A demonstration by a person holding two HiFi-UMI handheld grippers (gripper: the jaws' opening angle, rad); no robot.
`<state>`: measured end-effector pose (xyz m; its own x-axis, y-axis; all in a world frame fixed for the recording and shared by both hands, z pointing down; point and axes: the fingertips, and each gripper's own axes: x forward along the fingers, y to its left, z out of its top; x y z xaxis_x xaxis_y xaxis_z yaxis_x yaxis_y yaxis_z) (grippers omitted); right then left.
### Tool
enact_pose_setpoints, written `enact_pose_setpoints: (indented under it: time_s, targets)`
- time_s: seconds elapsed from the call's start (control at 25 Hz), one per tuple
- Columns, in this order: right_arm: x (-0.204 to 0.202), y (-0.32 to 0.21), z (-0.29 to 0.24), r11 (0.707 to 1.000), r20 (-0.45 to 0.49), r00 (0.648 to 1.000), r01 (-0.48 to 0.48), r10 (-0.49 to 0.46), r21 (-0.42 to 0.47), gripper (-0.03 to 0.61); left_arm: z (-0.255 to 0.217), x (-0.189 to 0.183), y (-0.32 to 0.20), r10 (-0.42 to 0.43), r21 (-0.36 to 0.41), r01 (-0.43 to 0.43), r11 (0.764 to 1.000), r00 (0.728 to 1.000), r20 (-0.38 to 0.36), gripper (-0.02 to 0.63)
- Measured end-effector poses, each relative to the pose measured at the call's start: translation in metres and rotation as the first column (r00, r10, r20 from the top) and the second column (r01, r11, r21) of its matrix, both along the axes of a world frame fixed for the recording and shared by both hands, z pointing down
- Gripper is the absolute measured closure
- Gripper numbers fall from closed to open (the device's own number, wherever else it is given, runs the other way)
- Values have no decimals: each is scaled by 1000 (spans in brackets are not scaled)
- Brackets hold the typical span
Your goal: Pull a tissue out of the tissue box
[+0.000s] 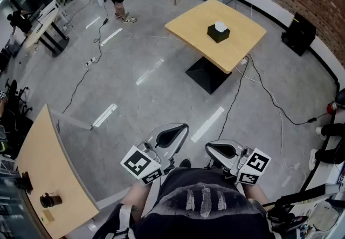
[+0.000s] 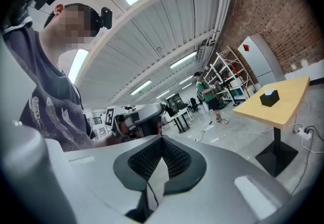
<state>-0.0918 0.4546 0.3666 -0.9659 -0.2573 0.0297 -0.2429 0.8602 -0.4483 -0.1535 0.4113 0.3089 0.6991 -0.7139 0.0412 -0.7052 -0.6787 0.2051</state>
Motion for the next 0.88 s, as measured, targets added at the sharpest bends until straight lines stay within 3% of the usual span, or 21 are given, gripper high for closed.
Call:
enact_pose_setpoints:
  time_s: [0.28,0.44,0.68,0.88]
  targets:
    - [89,-29,-6,1000,49,999,-4,2,31,582,-1,105,-34,45,2,-46,999,997,60,612]
    - [126,-29,-7,994,23,999,46,-49,101,581,-1,155,-44,73,-3,-73,997,993,90,612]
    - [161,-37,-19,973,60,983,161,-173,164,581,2,192,-58,36,-25,-34,999,995,90,612]
    - [172,-40,-22,961,110,961,236,-253,143,581,9,207,-61,2,-39,5,999,985,171,612]
